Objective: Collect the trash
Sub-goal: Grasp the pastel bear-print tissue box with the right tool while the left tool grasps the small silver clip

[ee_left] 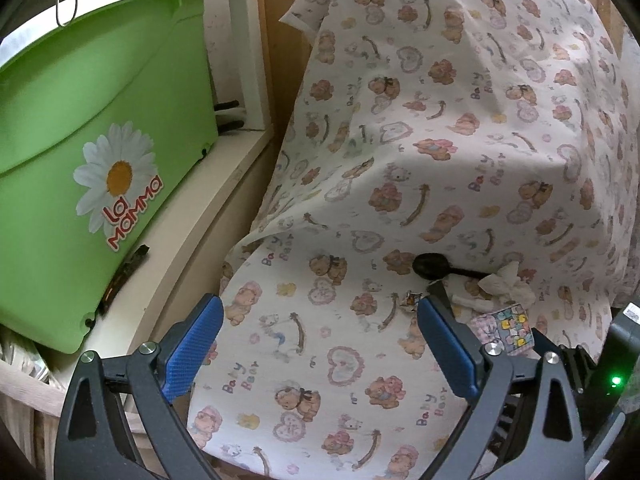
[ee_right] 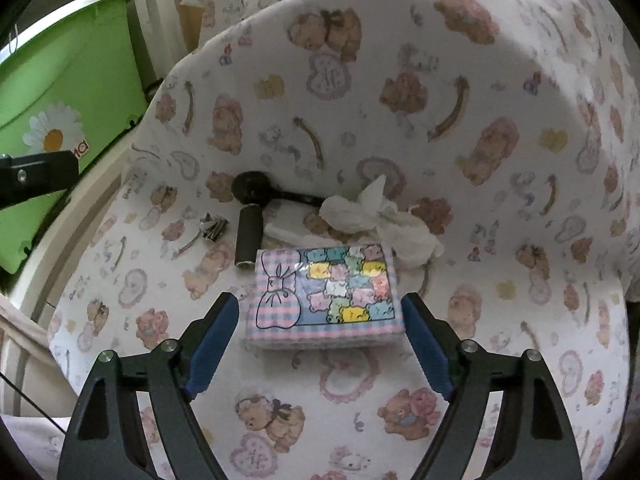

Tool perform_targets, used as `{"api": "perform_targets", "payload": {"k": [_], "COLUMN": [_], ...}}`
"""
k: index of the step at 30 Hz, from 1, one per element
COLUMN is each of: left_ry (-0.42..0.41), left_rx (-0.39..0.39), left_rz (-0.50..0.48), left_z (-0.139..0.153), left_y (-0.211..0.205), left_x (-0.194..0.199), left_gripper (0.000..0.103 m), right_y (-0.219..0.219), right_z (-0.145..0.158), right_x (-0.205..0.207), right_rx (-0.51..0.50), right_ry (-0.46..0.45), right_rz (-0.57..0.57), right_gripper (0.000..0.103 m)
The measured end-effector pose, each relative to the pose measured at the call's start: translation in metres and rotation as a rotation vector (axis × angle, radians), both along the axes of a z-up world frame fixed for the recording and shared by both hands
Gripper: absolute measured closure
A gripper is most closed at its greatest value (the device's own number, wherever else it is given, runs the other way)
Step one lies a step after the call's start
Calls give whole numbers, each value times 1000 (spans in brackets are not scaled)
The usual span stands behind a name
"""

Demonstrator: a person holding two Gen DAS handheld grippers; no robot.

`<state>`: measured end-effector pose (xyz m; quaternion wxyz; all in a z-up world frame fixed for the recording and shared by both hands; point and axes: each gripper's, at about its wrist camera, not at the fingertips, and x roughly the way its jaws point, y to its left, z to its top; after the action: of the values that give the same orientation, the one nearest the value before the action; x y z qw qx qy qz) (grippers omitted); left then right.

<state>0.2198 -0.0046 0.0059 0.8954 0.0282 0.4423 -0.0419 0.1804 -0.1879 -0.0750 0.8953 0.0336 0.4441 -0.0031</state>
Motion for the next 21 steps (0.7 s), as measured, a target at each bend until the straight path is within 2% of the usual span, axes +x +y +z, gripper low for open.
{"api": "perform_targets", "payload": {"k": [1,5,9,11,14,18,21], "left_ry": [2,10,103,137,192,246,281], "left_rx": [-6,-47,-75,-59,-94,-130,-123], "left_rz": [-2,-14,-90,-108,-123,-116,-121], "left_z": [0,-3,-22,-34,-46,-57,-63], "left_y": [0,-1,-15,-26,-34,-40,-46], "left_x": [1,6,26,34,47,60,66], "left_gripper": [7,9,44,54,56,67,70], "right_y": [-2,-5,-11,-19,-34,-55,-69], "right_z": [0,8,24,30,35,35,34], "right_x": [-2,-10,-22,-25,-26,-23,-23], "right_rx": [7,18,-3,4,12,31,112], "right_ry": [-5,-20,-63,-70,-69,-49,-12], "right_rz": [-6,5,9,3,-22,-67,-69], "right_gripper": [28,29,29,29,29,29,29]}}
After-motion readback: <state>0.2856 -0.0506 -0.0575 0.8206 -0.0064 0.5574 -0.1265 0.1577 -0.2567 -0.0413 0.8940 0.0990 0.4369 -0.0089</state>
